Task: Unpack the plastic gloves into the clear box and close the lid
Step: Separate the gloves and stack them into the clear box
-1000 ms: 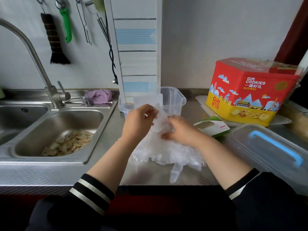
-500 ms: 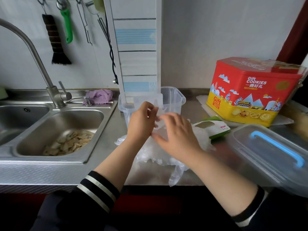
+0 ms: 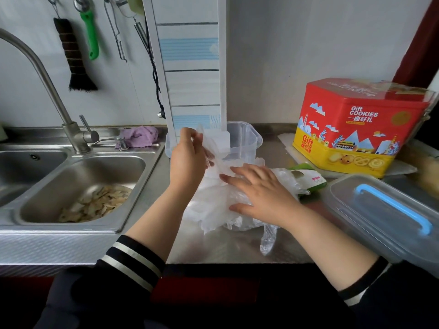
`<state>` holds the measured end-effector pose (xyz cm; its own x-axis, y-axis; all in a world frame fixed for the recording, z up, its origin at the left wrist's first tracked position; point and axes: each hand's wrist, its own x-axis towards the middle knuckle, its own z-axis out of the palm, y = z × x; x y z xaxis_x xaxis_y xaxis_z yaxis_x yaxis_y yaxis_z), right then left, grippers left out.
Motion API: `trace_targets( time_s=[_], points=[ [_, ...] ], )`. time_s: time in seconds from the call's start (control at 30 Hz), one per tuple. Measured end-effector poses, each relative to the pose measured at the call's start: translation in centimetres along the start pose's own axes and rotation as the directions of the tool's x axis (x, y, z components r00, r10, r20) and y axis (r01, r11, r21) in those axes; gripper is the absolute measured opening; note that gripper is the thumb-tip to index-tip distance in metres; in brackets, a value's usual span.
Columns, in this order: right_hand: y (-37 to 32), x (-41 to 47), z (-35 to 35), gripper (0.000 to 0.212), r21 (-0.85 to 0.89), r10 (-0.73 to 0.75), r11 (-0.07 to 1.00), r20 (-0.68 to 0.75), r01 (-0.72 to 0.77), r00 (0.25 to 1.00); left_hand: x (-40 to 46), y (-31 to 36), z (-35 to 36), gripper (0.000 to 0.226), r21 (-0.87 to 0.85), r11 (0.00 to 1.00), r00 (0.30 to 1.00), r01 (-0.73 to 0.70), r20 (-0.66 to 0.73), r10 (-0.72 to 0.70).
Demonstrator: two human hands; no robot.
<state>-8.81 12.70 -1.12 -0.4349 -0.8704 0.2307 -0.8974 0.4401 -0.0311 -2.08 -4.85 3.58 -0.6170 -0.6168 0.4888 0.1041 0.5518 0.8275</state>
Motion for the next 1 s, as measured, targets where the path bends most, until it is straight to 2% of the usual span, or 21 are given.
trace_targets(
  time_s=[0.13,0.23,0.33,0.5,0.63,0.7,0.77,0.8,0.83,0.87,0.93,1.0],
  points=[
    [1.1,-0.4,0.5,0.076,-0.023,0.052,0.998,0.123,-0.050,0.991,1.2,0.0,-1.0,0.013,-0.036,0.998,0.987,-0.057,-0.155,0.051],
    [1.4,-0.5,0.6,0.076,-0.020,0.065,0.998,0.154,-0.063,0.986,1.9,-0.2,-1.4,0.015,-0.095,0.991,0.962,-0.097,-0.263,0.069],
    [1.3,-0.6,0.4,0.084,-0.042,0.068,0.997,0.174,-0.061,0.982,2.4,0.1,-1.8,0.021,-0.210,0.972,0.948,-0.105,-0.315,0.035],
    [1.5,-0.3,0.6,0.096,-0.012,0.076,0.997,0.100,-0.075,0.992,3.0,1.0,-2.9,0.022,-0.345,0.931,0.932,-0.120,-0.363,-0.015],
    [1.4,0.0,0.8,0.089,0.055,0.089,0.995,-0.001,-0.089,0.996,3.6,1.1,-3.4,0.022,-0.404,0.909,0.925,-0.099,-0.375,-0.066],
    [1.0,0.2,0.8,0.073,0.130,0.120,0.986,-0.149,-0.101,0.982,3.5,0.9,-3.3,0.021,-0.416,0.905,0.933,-0.090,-0.353,-0.070],
    [0.6,0.7,0.2,0.055,0.319,0.257,0.937,-0.354,-0.142,0.899,3.2,0.5,-3.0,0.022,-0.427,0.901,0.942,-0.079,-0.327,-0.073],
    [0.2,1.1,-0.5,0.048,0.471,0.358,0.868,-0.366,-0.161,0.859,3.1,0.2,-2.9,0.022,-0.441,0.894,0.944,-0.077,-0.321,-0.077],
    [-0.2,1.6,-1.0,0.048,0.592,0.426,0.787,-0.319,-0.173,0.846,2.9,0.1,-2.8,0.022,-0.456,0.887,0.945,-0.074,-0.316,-0.084],
    [-0.6,2.2,-1.7,0.057,0.648,0.438,0.740,-0.263,-0.179,0.859,2.8,-0.1,-2.7,0.022,-0.470,0.880,0.944,-0.071,-0.317,-0.093],
    [-1.2,3.4,-2.4,0.078,0.579,0.365,0.793,-0.204,-0.189,0.908,2.7,-0.3,-2.7,0.022,-0.491,0.869,0.941,-0.061,-0.320,-0.114],
    [-1.6,4.4,-2.8,0.083,0.426,0.283,0.886,-0.185,-0.183,0.941,2.6,-0.5,-2.8,0.022,-0.507,0.860,0.935,-0.051,-0.327,-0.138]
  ],
)
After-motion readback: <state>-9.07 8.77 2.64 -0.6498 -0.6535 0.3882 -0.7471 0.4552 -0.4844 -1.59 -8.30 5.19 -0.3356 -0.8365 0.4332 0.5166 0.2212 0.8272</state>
